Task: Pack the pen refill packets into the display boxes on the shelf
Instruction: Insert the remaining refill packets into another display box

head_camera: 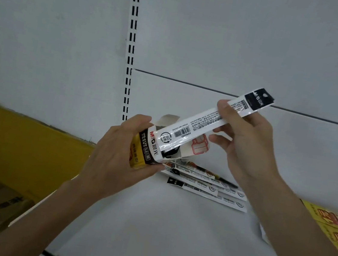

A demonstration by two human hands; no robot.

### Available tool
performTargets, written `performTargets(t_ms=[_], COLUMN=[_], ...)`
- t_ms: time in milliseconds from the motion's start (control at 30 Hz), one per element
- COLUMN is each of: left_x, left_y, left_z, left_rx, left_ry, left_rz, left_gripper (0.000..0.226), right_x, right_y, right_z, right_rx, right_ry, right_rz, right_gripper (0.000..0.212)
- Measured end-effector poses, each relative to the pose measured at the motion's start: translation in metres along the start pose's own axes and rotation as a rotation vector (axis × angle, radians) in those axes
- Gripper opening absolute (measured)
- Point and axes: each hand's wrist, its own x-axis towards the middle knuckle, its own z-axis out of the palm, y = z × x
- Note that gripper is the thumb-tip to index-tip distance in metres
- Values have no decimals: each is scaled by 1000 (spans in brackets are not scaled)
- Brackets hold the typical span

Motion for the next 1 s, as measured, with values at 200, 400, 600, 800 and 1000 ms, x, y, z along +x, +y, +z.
performTargets(t_ms=[200,400,600,800,1000], left_x=[-1,6,2,5,5], left_y=[3,8,1,5,-1], left_z=[-2,4,4,6,2], left_rx=[46,252,218,185,164], left_ry=[-9,-119,-121,-184,-152], left_rz=[-24,30,31,78,14], left_gripper=[76,69,70,71,74], right_x=[3,-12,0,-7,1], right_y=[8,23,10,25,17], right_z=[-6,9,-9,-2,-17], right_rx=[111,-366,-153,-460,-354], right_ry=[62,-40,-52,-292,-168], right_rz=[71,-68,96,170,-49], right_gripper=[12,33,7,30,9])
